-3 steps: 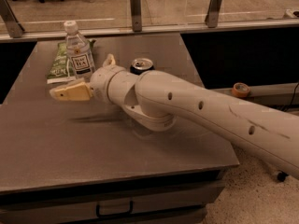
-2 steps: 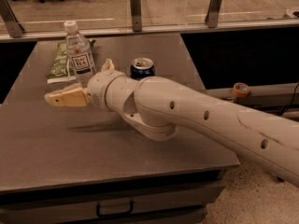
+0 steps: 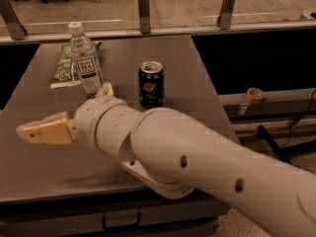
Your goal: Move blue plastic bottle near green jalapeno chip bag
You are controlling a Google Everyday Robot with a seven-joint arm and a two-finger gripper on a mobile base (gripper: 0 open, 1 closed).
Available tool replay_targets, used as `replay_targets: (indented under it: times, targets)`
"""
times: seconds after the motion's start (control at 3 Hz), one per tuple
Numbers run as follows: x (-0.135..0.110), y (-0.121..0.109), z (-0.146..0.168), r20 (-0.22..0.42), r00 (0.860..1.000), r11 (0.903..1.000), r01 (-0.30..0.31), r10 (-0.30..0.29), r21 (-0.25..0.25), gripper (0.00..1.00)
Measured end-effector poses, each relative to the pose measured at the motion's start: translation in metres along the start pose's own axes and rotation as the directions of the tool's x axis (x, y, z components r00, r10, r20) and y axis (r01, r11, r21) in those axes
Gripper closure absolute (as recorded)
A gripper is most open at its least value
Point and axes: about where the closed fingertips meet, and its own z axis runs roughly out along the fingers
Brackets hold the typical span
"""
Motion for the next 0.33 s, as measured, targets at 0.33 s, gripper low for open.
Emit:
replay_targets:
  times: [0.33]
  targets:
    - [-0.0056,-0.0104,-0.0170,0.001,1.000,0.9986,0.012,-0.012,0.052,0.00]
